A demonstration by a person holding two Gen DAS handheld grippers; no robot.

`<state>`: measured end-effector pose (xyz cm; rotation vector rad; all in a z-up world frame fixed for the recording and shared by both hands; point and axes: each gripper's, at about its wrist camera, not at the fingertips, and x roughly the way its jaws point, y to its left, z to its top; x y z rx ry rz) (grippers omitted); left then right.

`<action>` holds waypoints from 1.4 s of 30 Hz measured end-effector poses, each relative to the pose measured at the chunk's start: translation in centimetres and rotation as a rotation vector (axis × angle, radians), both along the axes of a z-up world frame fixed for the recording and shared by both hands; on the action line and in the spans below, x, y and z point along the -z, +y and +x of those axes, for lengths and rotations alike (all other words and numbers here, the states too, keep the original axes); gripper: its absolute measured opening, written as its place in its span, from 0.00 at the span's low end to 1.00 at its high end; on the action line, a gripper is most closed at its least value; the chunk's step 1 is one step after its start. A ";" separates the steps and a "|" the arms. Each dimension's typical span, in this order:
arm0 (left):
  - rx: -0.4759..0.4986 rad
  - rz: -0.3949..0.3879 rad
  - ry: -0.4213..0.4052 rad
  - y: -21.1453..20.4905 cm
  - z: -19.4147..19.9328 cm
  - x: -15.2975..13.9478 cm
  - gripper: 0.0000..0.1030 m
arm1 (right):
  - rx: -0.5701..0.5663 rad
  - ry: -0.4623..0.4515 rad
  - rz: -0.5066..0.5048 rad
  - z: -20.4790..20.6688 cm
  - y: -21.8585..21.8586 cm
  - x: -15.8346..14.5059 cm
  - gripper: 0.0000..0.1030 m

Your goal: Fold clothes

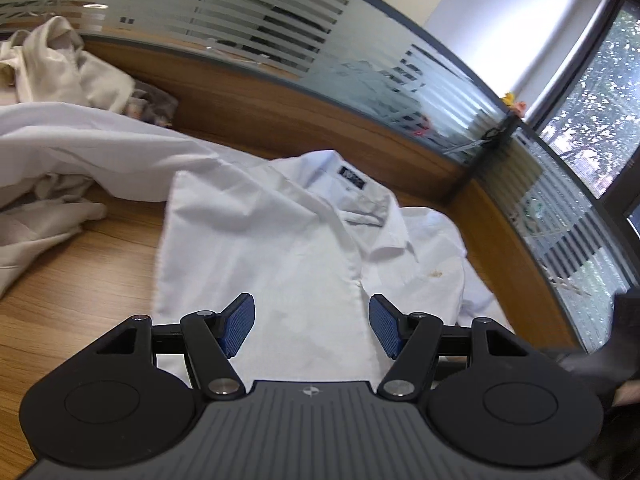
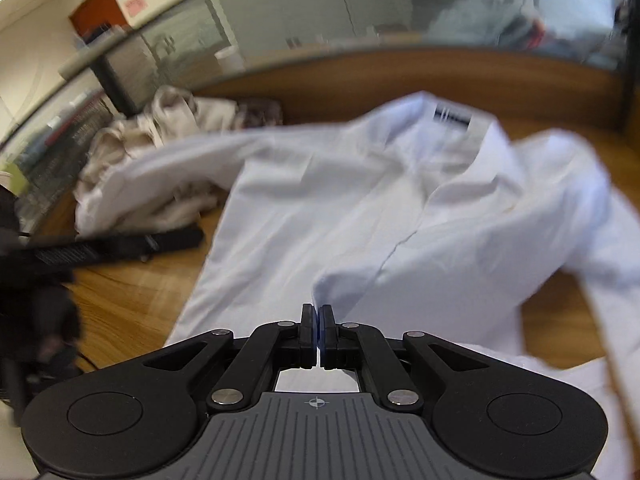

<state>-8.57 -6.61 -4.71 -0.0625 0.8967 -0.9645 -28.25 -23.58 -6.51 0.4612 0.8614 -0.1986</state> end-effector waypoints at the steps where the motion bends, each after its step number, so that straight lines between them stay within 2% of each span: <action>1: -0.007 0.006 0.004 0.2 0.4 0.1 0.67 | 0.018 0.007 0.028 0.3 0.2 1.3 0.07; 3: -0.019 0.018 0.014 0.3 1.2 0.4 0.67 | 0.057 0.023 0.083 0.4 0.2 3.2 0.14; 5: -0.027 0.026 0.023 0.2 1.9 0.6 0.67 | 0.095 0.030 0.123 -0.3 -0.2 3.6 0.15; 9: -0.031 0.040 0.018 -1.0 2.5 0.9 0.67 | 0.124 -0.026 0.152 -3.7 -1.4 0.8 0.40; 13: -0.032 0.045 0.020 -3.2 2.6 1.3 0.67 | 0.140 -0.076 0.106 -7.5 -3.8 -2.7 0.42; 16: -0.028 0.050 0.019 -5.5 2.4 1.7 0.67 | 0.185 -0.061 0.046 -10.3 -7.0 -3.5 0.48; 20: -0.012 0.055 0.023 -9.5 2.1 2.2 0.67 | 0.272 -0.001 0.025 -13.5 -12.5 -1.8 0.48; 24: 0.030 0.070 0.013 -13.5 1.5 2.5 0.67 | 0.307 0.070 0.062 -15.1 -17.7 1.8 0.49; 27: 0.030 0.078 0.045 -15.4 1.1 2.8 0.68 | 0.292 0.137 0.059 -15.1 -19.8 4.8 0.49; 32: 0.017 0.096 0.046 -16.7 0.8 2.7 0.68 | 0.252 0.186 0.022 -14.0 -21.1 7.9 0.49; 37: 0.010 0.122 0.023 -17.0 1.0 2.1 0.68 | 0.224 0.208 -0.023 -13.0 -21.2 9.1 0.48; 40: 0.023 0.140 0.006 -17.5 1.4 1.7 0.68 | 0.183 0.237 -0.087 -12.3 -20.5 9.3 0.44; 41: 0.030 0.145 0.000 -17.7 1.6 1.6 0.68 | 0.170 0.248 -0.110 -12.1 -20.2 9.3 0.33; 42: 0.041 0.149 -0.006 -18.2 1.8 1.5 0.68 | 0.168 0.255 -0.122 -12.0 -20.1 9.3 0.11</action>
